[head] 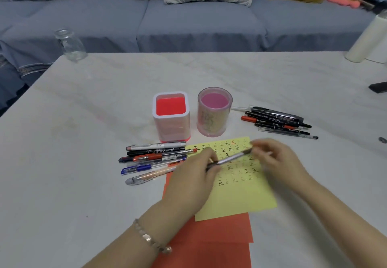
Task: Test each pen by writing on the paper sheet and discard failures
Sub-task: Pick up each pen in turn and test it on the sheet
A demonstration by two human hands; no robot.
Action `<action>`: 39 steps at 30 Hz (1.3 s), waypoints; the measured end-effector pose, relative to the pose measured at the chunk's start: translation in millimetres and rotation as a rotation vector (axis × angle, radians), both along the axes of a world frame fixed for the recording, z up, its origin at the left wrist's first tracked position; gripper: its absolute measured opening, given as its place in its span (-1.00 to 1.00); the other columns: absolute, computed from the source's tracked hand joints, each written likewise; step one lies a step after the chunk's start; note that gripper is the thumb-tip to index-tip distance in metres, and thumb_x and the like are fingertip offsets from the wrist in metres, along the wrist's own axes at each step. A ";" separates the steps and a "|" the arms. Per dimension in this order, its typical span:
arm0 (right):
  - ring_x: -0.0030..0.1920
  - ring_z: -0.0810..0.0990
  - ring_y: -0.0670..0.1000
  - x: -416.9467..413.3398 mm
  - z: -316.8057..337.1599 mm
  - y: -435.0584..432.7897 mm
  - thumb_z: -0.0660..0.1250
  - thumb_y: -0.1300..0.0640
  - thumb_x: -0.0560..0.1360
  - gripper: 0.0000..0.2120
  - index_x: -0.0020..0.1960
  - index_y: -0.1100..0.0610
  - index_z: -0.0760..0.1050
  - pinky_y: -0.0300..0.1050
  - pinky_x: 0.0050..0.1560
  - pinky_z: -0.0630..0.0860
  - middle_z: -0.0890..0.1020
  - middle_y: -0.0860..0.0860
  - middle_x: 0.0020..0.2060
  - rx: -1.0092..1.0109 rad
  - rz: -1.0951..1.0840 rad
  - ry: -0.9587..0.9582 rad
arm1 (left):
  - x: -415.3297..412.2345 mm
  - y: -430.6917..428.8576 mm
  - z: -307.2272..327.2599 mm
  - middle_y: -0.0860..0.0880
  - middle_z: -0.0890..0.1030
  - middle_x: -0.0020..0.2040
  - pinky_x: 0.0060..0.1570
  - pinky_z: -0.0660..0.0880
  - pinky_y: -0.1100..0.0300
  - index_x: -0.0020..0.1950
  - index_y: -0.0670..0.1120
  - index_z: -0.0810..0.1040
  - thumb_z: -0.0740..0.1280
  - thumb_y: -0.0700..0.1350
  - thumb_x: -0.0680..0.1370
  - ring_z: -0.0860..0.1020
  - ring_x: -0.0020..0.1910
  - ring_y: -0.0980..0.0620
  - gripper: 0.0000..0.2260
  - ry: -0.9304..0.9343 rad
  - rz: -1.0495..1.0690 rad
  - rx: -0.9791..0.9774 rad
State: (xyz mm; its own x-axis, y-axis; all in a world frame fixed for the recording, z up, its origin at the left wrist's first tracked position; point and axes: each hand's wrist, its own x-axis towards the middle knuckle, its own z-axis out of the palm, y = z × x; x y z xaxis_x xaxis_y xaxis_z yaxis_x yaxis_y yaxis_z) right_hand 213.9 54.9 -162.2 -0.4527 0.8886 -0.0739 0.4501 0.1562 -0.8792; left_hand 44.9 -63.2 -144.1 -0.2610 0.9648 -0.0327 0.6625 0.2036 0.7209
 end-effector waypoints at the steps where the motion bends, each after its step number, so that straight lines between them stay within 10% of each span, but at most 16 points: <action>1: -0.16 0.52 -0.16 3.8 -5.6 17.3 0.32 0.21 0.49 -0.88 -0.02 0.04 0.56 -0.37 -0.12 0.38 0.60 -0.04 -0.13 0.167 -0.047 -0.123 | -9.0 -3.7 -6.0 0.08 0.56 -0.17 -0.14 0.41 0.12 -0.07 0.03 0.42 0.28 -0.05 0.55 0.49 -0.15 0.05 -0.95 0.056 0.065 0.039; 6: 0.17 0.45 0.24 10.3 -26.0 78.5 0.19 0.36 0.49 -0.70 0.19 0.21 0.52 0.11 0.09 0.40 0.58 0.16 0.12 0.540 -0.114 -0.676 | -57.8 -25.1 -32.8 0.02 0.57 -0.22 -0.12 0.38 0.04 -0.11 -0.04 0.53 0.34 -0.18 0.49 0.48 -0.14 -0.06 -0.96 0.246 0.319 0.128; 15: 0.09 0.46 0.21 10.4 -30.5 77.4 0.18 0.24 0.55 -0.80 0.14 0.23 0.49 0.01 0.03 0.37 0.53 0.18 0.08 0.498 0.039 -0.832 | -100.3 -27.0 -56.3 -0.03 0.56 -0.19 -0.21 0.20 0.16 -0.15 -0.10 0.56 0.19 -0.15 0.41 0.51 -0.24 -0.12 -0.84 0.601 0.182 0.098; 23: -0.03 0.44 -0.10 -16.2 16.2 -12.3 0.15 0.10 0.56 -0.78 0.08 0.12 0.53 -0.25 -0.02 0.35 0.43 -0.06 -0.06 0.545 0.371 -0.298 | -43.0 -20.6 -26.8 -0.07 0.55 0.13 0.14 0.28 0.17 0.22 -0.10 0.44 0.19 0.05 0.47 0.41 0.12 0.01 -0.62 0.341 -0.023 0.299; 31: -0.12 0.44 -0.10 -30.8 22.2 -57.9 0.23 0.08 0.48 -0.84 -0.08 0.11 0.55 -0.27 -0.06 0.37 0.55 -0.01 -0.22 0.793 0.386 -0.106 | -8.5 -27.2 -11.9 0.08 0.63 -0.26 -0.32 0.44 0.23 0.11 0.00 0.55 0.06 0.09 0.56 0.59 -0.28 0.07 -0.66 0.353 -0.171 0.246; 39: -0.59 0.35 -0.09 -46.7 29.4 -74.2 0.28 0.00 0.46 -0.82 -0.17 0.12 0.43 -0.35 -0.52 0.28 0.43 -0.05 -0.61 -0.266 0.008 0.248 | -7.7 -40.2 -11.1 0.22 0.51 -0.16 -0.14 0.36 0.37 0.04 0.17 0.41 0.13 -0.02 0.58 0.46 -0.12 0.25 -0.88 -0.127 -0.081 0.215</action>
